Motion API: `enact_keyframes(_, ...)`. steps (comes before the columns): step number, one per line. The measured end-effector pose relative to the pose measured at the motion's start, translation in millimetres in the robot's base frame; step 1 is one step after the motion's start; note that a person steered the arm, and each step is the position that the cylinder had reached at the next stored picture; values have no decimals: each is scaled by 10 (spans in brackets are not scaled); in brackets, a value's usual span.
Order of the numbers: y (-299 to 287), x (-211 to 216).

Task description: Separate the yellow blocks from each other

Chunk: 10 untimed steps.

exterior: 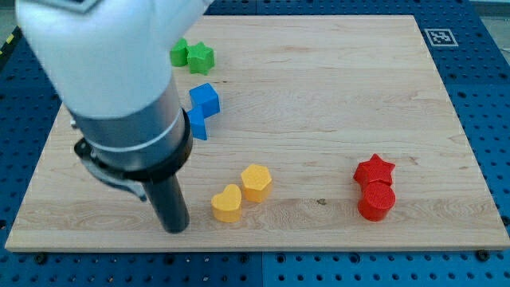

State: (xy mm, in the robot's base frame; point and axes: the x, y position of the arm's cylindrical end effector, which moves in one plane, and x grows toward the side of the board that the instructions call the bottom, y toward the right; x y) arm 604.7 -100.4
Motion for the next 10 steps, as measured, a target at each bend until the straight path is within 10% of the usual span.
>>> enact_keyframes(10, 1314, -406)
